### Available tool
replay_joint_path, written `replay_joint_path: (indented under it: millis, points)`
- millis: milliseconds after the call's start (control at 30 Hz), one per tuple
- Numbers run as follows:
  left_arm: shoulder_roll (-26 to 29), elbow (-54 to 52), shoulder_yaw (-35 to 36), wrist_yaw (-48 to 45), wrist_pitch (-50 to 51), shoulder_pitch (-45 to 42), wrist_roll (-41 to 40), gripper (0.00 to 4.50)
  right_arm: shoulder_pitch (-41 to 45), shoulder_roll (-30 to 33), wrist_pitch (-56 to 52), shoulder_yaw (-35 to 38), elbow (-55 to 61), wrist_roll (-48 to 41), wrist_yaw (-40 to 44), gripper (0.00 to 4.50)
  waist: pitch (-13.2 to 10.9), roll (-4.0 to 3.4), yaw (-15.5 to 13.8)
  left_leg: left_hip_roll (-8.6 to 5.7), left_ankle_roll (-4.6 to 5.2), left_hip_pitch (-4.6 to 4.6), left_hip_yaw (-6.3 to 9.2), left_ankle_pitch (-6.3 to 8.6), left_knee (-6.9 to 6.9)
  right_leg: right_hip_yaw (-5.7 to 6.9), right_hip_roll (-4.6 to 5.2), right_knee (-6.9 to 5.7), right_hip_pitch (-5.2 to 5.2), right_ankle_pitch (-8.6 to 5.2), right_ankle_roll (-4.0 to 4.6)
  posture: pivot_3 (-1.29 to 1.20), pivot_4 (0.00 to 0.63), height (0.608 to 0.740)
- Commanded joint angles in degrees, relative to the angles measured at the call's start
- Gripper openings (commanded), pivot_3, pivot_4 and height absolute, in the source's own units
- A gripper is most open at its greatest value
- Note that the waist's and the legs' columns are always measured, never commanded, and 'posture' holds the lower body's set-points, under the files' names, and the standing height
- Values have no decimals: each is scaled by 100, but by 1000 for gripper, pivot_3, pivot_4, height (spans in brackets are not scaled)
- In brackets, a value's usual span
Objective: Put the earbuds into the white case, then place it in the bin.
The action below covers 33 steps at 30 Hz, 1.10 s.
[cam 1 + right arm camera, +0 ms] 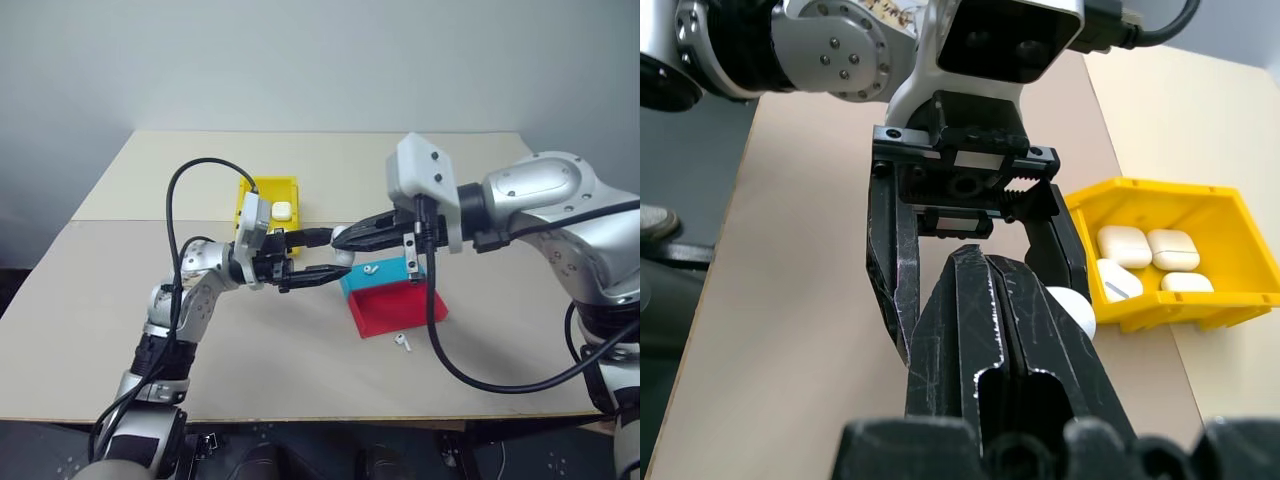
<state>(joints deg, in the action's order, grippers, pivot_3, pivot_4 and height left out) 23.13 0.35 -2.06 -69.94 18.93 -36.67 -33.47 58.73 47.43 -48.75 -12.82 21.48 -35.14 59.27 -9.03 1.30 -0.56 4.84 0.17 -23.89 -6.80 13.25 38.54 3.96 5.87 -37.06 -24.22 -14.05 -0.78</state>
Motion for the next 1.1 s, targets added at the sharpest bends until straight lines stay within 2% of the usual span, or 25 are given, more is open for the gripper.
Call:
replay_joint_path:
  millis: [33,200,333,467,567,633,733,800,933,1100]
  points:
    - [13,-409,318,276,-180,42,-108,2776,-124,-326,171,798,-174,-176,-398,32,0,0,7,1,0,0,0,0,1,0,0,0,1,0,0,0,150,740]
    - [-146,-538,678,1628,-247,71,290,2776,-532,-594,-4,1797,-309,-536,-914,32,0,0,-28,0,0,0,2,0,4,2,1,-2,4,0,0,0,150,740]
    - [-294,-354,824,3165,-402,-90,1156,2776,-1046,-508,-210,1846,47,-492,-1264,32,0,0,-29,-3,8,0,1,5,10,5,7,6,13,2,-4,0,150,740]
    - [-600,665,718,4583,-546,-677,2084,2776,-1419,-622,-279,1532,497,-256,-1736,32,0,1,-31,-4,6,-1,4,3,9,8,6,0,8,3,-4,0,150,740]
    - [-617,1750,348,5453,-724,-1195,3031,2776,-1457,-740,-349,1472,624,-294,-1919,32,0,1,-28,-5,6,-1,5,3,9,9,6,0,9,3,-4,0,150,740]
    - [-689,2415,307,5848,-748,-1504,3274,2776,-1450,-798,-371,1470,654,-330,-1987,32,0,1,-18,-7,7,-2,3,4,5,8,6,4,7,2,-5,0,150,740]
    - [-774,3334,243,6135,-846,-1875,3485,2776,-1448,-867,-427,1547,676,-452,-2057,32,0,1,-8,-6,7,-14,2,4,6,9,6,9,-1,2,-5,0,150,740]
    - [-837,3754,257,6194,-889,-2037,3514,3489,-1461,-863,-454,1578,689,-492,-2075,0,0,1,-12,-7,6,-22,2,4,8,11,6,8,-8,2,-5,0,150,740]
    - [-866,4161,255,6060,-1123,-2120,3517,4463,-1501,-850,-497,1558,717,-560,-2141,0,-1,2,-13,-7,6,-28,3,4,12,16,7,9,-9,2,-5,0,150,740]
    - [-745,3193,447,5448,-1169,-1529,3114,4463,-1632,-942,-722,1831,803,-983,-2293,0,-1,2,2,-6,5,-28,4,3,12,16,7,6,-9,3,-5,0,150,740]
